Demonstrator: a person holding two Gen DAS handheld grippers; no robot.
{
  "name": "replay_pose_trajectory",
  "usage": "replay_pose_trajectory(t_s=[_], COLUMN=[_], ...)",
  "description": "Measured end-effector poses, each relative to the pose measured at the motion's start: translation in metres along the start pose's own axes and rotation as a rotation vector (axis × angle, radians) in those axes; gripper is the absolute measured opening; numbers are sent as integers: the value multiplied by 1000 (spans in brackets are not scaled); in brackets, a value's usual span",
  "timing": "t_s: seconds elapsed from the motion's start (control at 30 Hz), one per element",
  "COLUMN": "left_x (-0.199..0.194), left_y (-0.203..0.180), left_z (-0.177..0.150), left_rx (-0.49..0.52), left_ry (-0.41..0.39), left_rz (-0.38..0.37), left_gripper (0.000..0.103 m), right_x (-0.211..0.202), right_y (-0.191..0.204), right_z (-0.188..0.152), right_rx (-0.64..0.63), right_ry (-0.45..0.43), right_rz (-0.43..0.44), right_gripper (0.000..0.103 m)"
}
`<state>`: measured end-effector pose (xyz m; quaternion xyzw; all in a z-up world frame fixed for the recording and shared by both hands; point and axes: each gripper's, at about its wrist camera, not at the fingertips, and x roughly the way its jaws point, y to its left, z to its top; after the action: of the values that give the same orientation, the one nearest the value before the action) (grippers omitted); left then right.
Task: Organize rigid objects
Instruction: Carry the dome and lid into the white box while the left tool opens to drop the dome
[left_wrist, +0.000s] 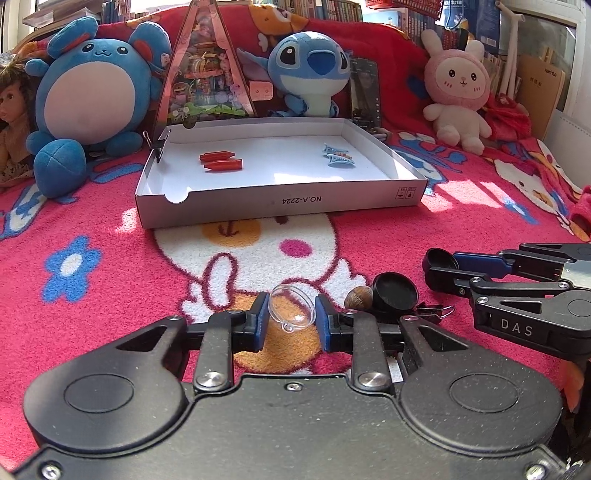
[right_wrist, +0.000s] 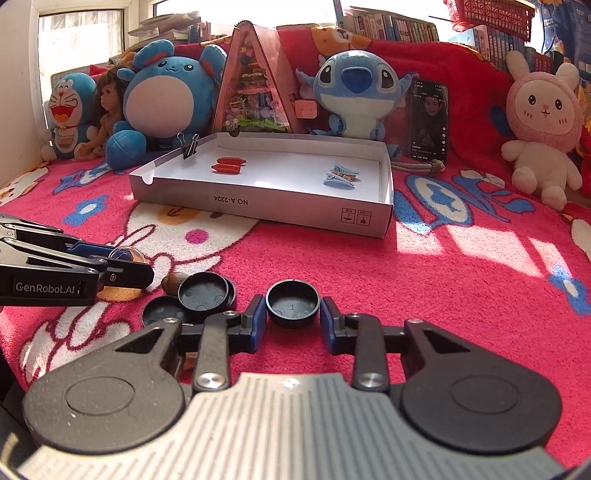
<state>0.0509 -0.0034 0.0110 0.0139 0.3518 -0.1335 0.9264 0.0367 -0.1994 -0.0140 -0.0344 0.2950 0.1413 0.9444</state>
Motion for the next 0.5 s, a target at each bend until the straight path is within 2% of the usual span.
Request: replay_pose_trajectory(t_s=[0.5], left_x=[-4], left_y=[20], left_z=[29], left_rx=[-42], left_ry=[-49], left_rz=[42], left_gripper=[25], right_x=[-8], right_y=[-18], right_z=[28], right_rx=[47], right_ry=[-64], right_rz=[-72], right_gripper=[37])
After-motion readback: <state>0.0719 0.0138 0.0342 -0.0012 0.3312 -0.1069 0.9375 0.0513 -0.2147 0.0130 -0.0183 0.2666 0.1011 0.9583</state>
